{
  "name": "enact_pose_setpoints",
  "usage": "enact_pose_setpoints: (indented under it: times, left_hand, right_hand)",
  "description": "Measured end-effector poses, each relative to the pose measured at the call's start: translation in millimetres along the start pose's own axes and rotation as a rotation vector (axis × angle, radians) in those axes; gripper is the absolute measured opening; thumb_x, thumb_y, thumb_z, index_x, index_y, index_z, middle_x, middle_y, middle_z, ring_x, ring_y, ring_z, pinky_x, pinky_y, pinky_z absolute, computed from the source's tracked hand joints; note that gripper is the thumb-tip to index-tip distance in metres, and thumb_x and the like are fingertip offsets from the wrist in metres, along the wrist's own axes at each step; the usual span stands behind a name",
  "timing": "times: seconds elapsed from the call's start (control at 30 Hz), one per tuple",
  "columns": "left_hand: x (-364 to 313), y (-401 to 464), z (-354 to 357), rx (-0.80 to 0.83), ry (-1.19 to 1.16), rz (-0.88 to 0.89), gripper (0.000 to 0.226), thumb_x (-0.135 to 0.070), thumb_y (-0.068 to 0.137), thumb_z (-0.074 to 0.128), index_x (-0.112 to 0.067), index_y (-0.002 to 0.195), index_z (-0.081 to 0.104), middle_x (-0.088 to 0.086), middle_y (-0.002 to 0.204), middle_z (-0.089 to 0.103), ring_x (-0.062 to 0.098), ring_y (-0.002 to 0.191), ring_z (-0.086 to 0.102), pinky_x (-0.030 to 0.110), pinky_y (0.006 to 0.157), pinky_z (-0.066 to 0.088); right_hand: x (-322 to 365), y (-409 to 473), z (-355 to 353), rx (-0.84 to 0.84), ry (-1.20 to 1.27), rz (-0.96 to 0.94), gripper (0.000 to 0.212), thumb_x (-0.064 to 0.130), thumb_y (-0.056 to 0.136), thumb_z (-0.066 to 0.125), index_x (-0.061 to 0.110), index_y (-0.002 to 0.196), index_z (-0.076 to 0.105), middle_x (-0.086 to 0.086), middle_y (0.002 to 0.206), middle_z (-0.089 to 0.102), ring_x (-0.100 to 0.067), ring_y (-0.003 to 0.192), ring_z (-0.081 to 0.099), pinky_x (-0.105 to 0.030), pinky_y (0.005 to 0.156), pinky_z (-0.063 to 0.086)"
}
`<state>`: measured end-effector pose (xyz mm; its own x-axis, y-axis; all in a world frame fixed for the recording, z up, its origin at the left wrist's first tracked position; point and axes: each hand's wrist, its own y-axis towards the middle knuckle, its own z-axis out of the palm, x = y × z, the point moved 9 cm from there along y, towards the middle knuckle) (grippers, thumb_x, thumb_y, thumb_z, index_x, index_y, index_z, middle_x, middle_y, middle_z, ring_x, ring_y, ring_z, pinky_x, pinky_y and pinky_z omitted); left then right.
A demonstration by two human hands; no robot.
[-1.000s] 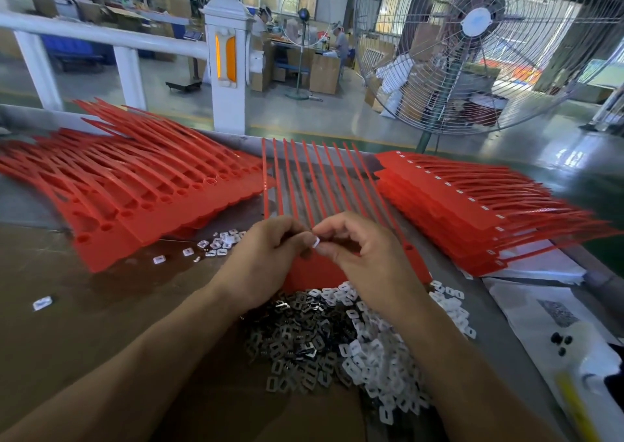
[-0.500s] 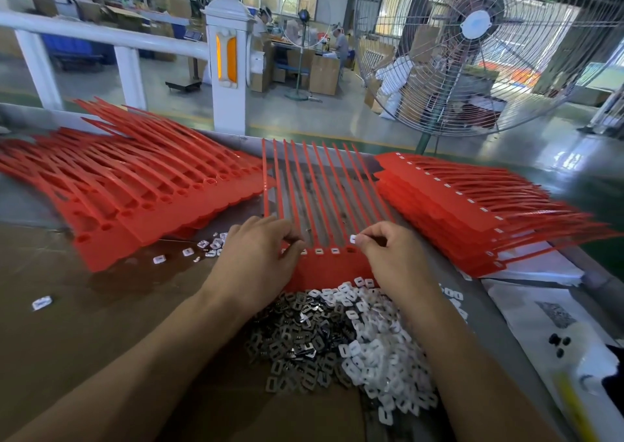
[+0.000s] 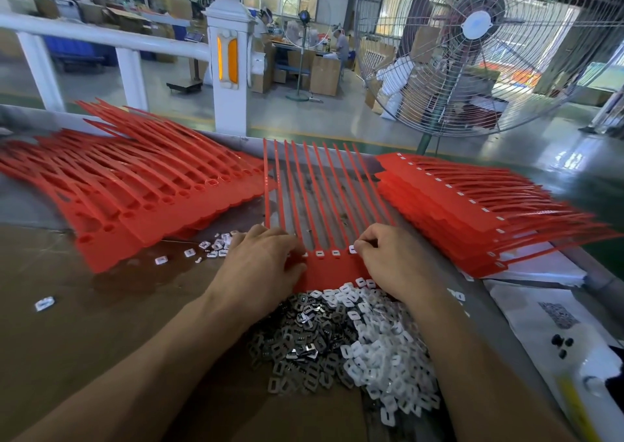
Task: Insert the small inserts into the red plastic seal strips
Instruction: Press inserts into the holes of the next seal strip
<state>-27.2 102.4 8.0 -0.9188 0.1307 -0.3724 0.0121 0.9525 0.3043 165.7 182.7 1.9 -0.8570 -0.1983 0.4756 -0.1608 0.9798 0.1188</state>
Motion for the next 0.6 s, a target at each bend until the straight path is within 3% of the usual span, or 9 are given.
enact_pose_setpoints:
  times: [0.37, 0.6]
  left_hand:
    - [0.6, 0.5, 2.4, -0.012, -0.03, -0.004, 0.024, -0.045, 0.095, 0.059, -0.034, 0.116, 0.067, -0.015, 0.119, 0.061, 0.014, 0.12, 0.047, 0.037, 0.106, 0.033]
    - [0.4, 0.6, 1.8, -0.013, -0.03, -0.008, 0.025, -0.043, 0.095, 0.059, -0.034, 0.116, 0.068, -0.014, 0.119, 0.061, 0.015, 0.122, 0.047, 0.038, 0.107, 0.034]
  right_hand:
    - [-1.8, 6.5, 0.3, -0.074, -0.016, 0.005, 0.013, 0.038, 0.097, 0.066, 0.031, 0.088, 0.072, 0.019, 0.076, 0.063, 0.0, 0.068, 0.059, -0.024, 0.05, 0.036]
    - [-5.2, 6.7, 1.6, -0.101, 0.051, 0.003, 0.005, 0.037, 0.094, 0.071, 0.035, 0.091, 0.075, 0.023, 0.081, 0.064, 0.004, 0.071, 0.059, -0.02, 0.053, 0.038]
